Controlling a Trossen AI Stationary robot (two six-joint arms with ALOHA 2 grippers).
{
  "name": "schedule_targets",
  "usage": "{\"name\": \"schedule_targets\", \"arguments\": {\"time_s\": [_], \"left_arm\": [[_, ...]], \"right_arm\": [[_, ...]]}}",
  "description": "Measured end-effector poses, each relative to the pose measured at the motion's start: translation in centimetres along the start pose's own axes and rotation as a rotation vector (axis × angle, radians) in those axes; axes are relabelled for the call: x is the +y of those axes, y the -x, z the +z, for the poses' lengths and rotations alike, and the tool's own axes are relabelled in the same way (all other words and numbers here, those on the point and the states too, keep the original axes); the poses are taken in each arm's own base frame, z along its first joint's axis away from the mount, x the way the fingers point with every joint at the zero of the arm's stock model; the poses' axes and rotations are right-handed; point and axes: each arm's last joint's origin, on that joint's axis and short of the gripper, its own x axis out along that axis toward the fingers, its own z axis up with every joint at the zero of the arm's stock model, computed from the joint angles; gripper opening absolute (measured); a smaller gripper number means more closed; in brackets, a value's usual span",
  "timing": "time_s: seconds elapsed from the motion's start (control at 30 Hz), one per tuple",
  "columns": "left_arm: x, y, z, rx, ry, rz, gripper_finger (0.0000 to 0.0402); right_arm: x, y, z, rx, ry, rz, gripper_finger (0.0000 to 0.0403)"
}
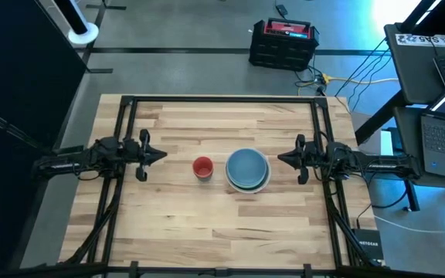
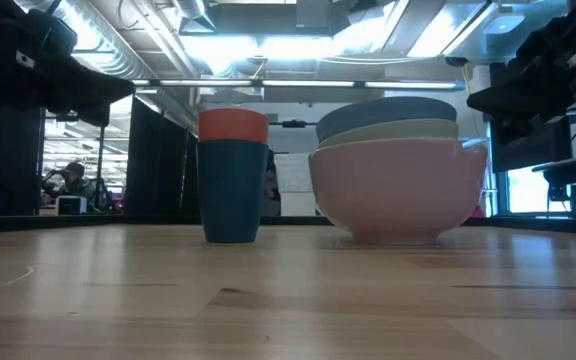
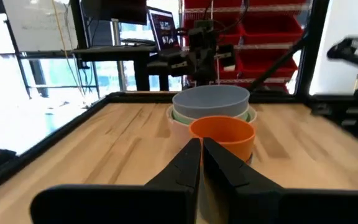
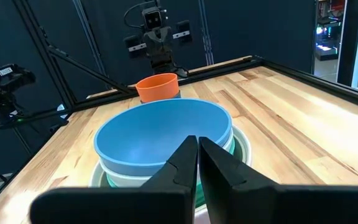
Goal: Nest bowls inside each other
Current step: Return to Home Position
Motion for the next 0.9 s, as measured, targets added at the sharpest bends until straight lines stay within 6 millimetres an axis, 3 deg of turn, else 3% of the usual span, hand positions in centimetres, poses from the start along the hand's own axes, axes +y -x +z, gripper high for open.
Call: {"name": "schedule_targets", "arguments": {"time_s": [0.9], "left_arm": [[0.00,-0.03,-0.07,0.008,0.068,0.000,0.0000]], "right_arm": [[0.00,0.00,0.00,0.000,0.000,0.000,0.0000]]}}
